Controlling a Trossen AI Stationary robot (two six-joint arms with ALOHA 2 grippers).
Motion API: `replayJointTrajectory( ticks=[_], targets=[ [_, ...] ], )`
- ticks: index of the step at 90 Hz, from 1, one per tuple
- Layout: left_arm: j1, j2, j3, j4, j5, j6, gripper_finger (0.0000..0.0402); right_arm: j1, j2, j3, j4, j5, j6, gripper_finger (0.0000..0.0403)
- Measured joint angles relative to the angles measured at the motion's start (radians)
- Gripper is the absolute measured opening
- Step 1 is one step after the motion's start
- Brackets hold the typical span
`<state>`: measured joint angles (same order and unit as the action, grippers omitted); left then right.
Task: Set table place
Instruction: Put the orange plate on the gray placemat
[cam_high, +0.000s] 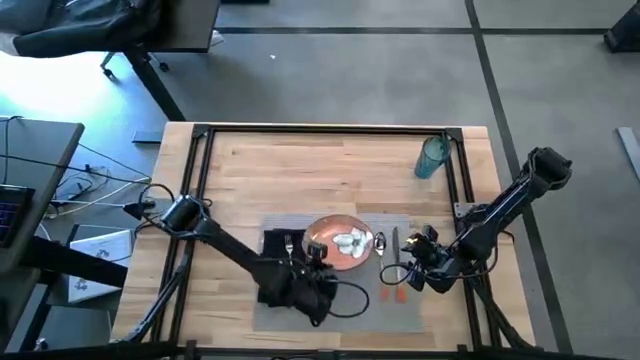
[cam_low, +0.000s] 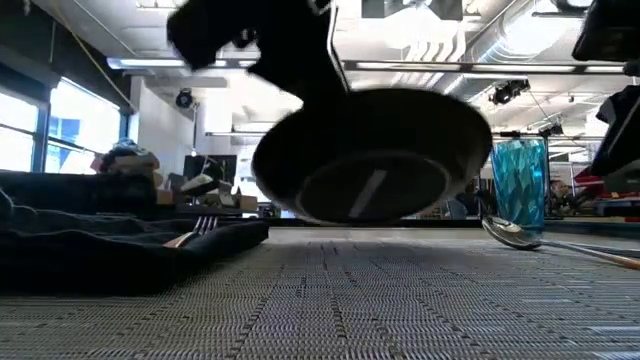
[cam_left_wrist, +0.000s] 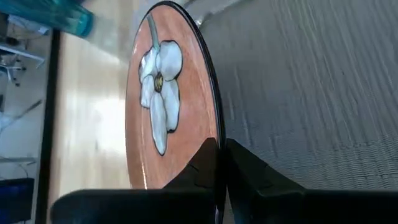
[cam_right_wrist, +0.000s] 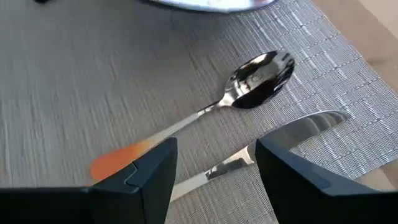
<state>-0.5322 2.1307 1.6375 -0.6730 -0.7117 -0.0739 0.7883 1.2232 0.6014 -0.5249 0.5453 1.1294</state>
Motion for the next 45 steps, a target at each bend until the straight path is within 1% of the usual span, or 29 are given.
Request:
replayJointTrajectory(
  ticks=[20,31,45],
  targets=[
    [-0.004,0.028,0.002,0.05,0.035,-0.004,0.0,0.0,0.0,0.0,-0.002,0.0,0.0,0.0204],
    [-0.004,0.028,0.001,0.067,0.088,-0.009,0.0001,0.0,0.0,0.0,-0.002,-0.005,0.0,0.0204],
    [-0.006,0.028,-0.006,0.074,0.119,-0.045,0.0015,0.0,0.0,0.0,0.006,-0.006,-0.001,0.0204]
  ],
)
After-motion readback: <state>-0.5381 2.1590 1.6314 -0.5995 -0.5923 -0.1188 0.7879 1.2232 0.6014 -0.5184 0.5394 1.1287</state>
